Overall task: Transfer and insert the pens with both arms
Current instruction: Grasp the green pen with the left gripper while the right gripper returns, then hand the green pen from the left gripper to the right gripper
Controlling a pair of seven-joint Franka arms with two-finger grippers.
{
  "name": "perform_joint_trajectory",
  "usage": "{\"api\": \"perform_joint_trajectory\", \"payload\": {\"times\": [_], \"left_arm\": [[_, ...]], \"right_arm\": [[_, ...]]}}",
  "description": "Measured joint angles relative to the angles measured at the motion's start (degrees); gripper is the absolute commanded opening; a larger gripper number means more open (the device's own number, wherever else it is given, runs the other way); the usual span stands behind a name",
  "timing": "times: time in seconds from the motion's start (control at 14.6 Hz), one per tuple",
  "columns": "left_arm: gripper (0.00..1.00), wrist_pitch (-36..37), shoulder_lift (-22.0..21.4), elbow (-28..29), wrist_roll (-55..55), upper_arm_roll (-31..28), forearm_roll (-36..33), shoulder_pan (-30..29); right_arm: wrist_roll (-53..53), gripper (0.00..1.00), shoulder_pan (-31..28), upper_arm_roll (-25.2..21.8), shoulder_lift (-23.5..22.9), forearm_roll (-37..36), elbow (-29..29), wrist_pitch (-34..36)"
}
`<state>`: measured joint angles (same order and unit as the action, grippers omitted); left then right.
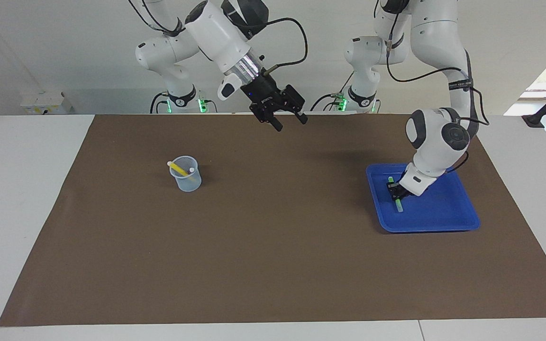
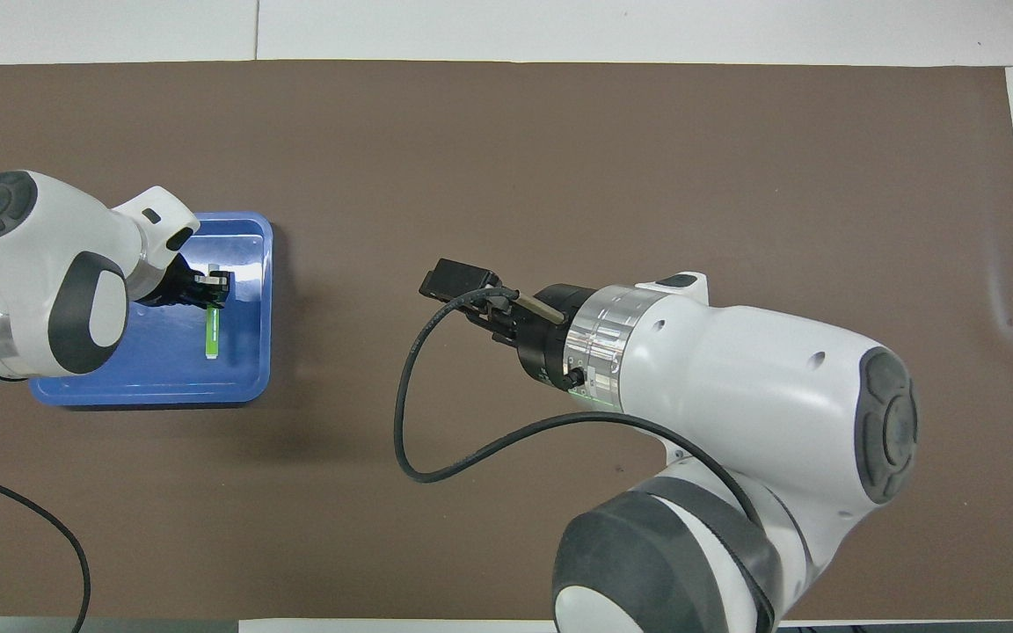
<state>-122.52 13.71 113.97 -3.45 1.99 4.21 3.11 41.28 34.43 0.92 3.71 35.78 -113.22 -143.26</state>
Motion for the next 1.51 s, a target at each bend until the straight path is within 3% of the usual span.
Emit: {"api": "perform_joint_trajectory", "payload": {"times": [0.21, 0.41, 0.82, 1.24, 1.51], "left_arm": [[0.0, 10.99, -0.15, -8.41, -11.89, 0.04, 3.83, 0.68], [0.0, 18.1, -1.31, -14.03, -29.37, 0.19, 12.83, 2.11], [0.0, 23.25, -6.05, -14.73, -57.85, 2.85, 30.3, 2.7], [0.0, 26.29, -6.17, -14.34, -65.3, 3.25, 40.22, 3.64], [0.0, 26.38, -6.67, -14.28, -67.67, 3.28, 42.23, 4.62]], "right_arm": [[0.05, 1.0, 0.7, 0.0, -0.01, 0.01, 0.0, -0.69], [0.05, 1.0, 1.08, -0.02, -0.02, 0.02, 0.0, -0.75], [4.54, 1.0, 3.54, 0.08, -0.35, 0.06, 0.24, -4.27], [4.48, 1.0, 3.57, 0.2, -0.74, 0.05, 1.31, -4.28], [0.82, 1.0, 3.56, 0.17, -1.02, -0.07, 1.52, -4.28]]}}
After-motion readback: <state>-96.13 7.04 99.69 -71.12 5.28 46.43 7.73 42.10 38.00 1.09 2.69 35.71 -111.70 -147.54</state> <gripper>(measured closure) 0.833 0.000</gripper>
